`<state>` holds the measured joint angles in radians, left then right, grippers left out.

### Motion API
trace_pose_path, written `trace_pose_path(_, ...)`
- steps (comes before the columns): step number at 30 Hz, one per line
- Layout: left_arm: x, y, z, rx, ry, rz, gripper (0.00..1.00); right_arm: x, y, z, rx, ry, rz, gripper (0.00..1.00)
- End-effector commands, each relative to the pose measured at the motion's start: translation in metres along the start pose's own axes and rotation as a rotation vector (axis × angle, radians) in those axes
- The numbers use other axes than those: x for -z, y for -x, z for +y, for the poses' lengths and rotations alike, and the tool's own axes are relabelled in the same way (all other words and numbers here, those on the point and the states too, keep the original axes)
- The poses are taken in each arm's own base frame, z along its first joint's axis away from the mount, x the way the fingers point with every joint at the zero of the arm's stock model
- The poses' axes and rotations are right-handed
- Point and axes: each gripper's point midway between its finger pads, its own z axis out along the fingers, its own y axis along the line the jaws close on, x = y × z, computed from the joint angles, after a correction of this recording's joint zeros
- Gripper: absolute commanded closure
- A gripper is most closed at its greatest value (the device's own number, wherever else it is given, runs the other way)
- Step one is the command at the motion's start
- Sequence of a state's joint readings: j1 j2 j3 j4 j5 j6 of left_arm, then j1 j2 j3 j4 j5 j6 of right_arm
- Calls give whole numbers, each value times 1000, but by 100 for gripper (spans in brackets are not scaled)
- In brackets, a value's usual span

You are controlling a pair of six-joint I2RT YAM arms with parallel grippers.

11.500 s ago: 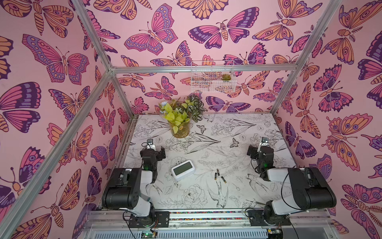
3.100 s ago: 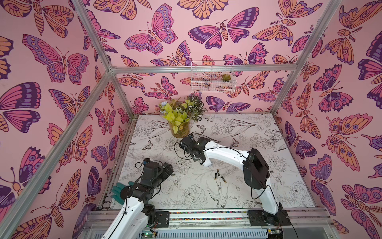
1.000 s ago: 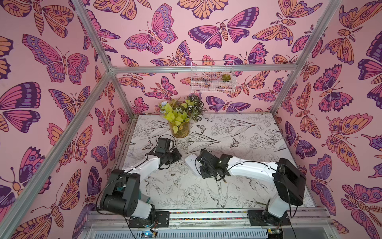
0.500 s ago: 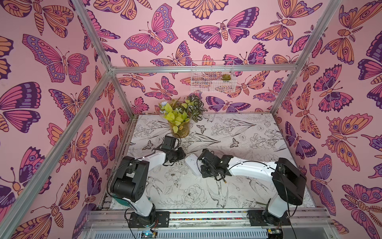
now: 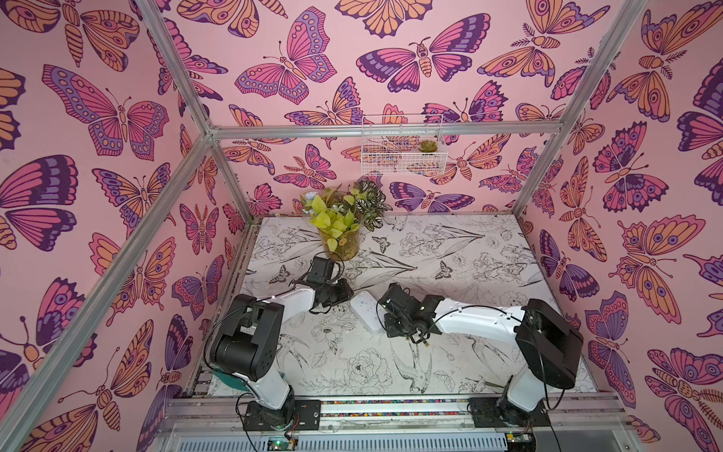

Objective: Insert the battery into the alarm
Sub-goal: Adjust the alarm at the center of the board.

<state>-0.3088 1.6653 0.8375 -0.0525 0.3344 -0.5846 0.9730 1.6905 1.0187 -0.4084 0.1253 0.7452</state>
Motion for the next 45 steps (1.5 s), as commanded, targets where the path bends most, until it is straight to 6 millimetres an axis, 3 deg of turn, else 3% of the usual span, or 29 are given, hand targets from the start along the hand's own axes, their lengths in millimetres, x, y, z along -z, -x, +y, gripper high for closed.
trace_pose_path(1,-5,-4,-3,-13,-15,20,66,8,3,-4,-35,4,-26,97)
trace_pose_path(7,-6,-11,-5,-18,-23,36,67,0,7,7,-40,31,-21,96)
trace_pose_path(12,-2,-17,-1,-1,-6,30,68,-8,23,19,-57,66,-37,95)
trace_pose_path(16,4,-25,3,9,5,21,76,-12,40,21,-103,114,-48,93)
trace_pose_path(21,13,-42,8,30,12,23,77,-17,58,20,-127,139,-53,91)
trace_pose_path(28,23,-83,6,50,9,39,78,-33,82,20,-133,153,-61,88)
trace_pose_path(33,35,-108,0,68,-6,19,77,-42,111,15,-157,188,-86,83)
trace_pose_path(38,54,-118,-11,69,-59,-35,76,-50,140,21,-149,236,-96,79)
trace_pose_path(42,67,-117,7,45,17,-84,76,-40,146,5,-136,167,-115,77)
trace_pose_path(45,81,-107,20,-26,121,-127,84,-21,138,-18,-124,88,-143,77)
